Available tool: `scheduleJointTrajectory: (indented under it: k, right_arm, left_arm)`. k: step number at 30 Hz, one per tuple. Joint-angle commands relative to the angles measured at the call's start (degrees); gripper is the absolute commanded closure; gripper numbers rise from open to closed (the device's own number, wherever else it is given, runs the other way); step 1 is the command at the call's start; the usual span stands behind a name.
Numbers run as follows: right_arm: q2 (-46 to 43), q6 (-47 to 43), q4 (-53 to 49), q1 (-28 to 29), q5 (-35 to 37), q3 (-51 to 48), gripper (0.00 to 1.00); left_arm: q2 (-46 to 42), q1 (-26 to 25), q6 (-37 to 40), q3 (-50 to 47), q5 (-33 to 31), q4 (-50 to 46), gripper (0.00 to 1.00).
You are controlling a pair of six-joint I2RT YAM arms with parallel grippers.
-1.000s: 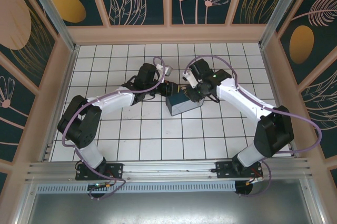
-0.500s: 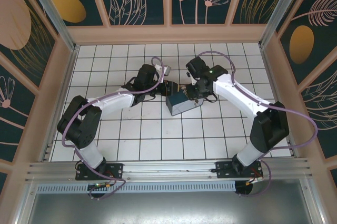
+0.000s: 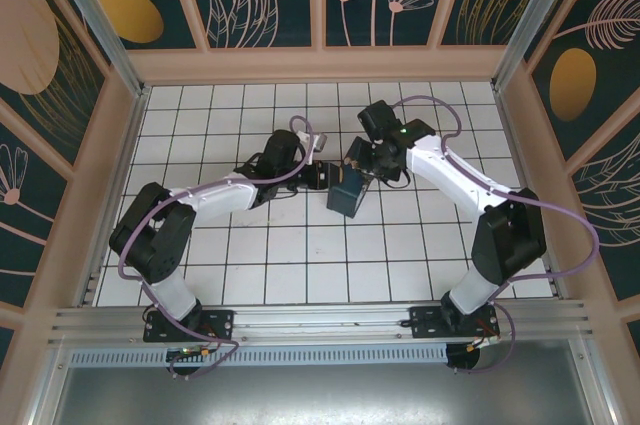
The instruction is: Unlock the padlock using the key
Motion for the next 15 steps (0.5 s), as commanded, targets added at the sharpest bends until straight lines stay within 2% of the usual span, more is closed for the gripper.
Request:
scheduleJointTrajectory:
  k: [1,12,15]
  right_arm:
    - [0.3,5.47,5.32,-0.33,1.55,0.17,1.0]
    - [3.71,1.62,3.51,-0.35,6.73,4.04,1.0]
    - [2.16,0.27,4.31,-3.81,7.1,3.44,1.0]
  left_arm:
    - [-1.79,-1.55,-1.18,-1.12,2.72,-1.15,0.68]
    - [-2.14,-1.5,1.21,0.43,-2.58,-5.66,0.68]
    - [-2.21,-1.35,1.19,0.42,-4.21,-6.65,0.68]
